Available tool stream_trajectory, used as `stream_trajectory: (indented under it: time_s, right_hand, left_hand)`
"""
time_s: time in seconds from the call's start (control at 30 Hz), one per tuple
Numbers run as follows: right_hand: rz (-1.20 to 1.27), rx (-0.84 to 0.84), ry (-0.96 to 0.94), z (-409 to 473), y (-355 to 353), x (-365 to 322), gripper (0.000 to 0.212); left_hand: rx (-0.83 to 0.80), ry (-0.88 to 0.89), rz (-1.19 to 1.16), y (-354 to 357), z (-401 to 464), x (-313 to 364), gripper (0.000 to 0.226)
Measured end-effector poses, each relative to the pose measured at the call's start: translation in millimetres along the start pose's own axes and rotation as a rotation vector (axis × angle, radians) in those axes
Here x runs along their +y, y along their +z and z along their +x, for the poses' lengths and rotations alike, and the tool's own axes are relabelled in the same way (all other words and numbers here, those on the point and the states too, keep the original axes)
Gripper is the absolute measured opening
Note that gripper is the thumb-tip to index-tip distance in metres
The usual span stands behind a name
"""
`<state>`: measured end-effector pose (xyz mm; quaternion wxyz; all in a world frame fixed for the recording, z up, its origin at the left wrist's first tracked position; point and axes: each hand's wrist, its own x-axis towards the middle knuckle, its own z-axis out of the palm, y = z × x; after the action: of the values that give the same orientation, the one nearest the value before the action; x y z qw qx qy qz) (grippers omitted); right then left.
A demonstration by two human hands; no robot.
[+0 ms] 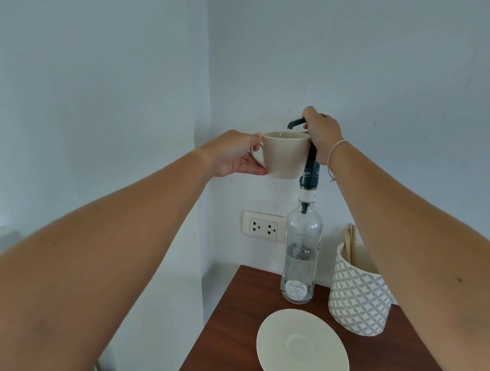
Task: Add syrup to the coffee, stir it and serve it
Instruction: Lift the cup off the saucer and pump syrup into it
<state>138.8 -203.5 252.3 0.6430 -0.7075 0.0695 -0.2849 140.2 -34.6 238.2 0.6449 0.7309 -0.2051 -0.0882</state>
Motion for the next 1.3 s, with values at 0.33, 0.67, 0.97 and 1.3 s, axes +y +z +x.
stream_trajectory:
  time_s: [0.33, 0.67, 0.97, 1.3]
  right_hand:
    - [0.007, 0.023, -0.026, 3, 1, 5, 0.016]
    - [0.034, 0.026, -0.014, 4, 0, 9, 0.014]
    - [-0.04, 0.001, 0.012, 3, -2, 9, 0.013]
    - [-0.015, -0.023, 0.045, 2, -3, 10, 0.014]
  left_hand:
    - [0.006, -0.011, 0.014, 0, 1, -1, 0.033]
    - [0.002, -0.009, -0.006, 0, 0, -6, 0.033]
    - [0.013, -0.017, -0.003, 1, 1, -8, 0.033]
    - [0.026, -0.022, -0.006, 1, -1, -10, 0.034]
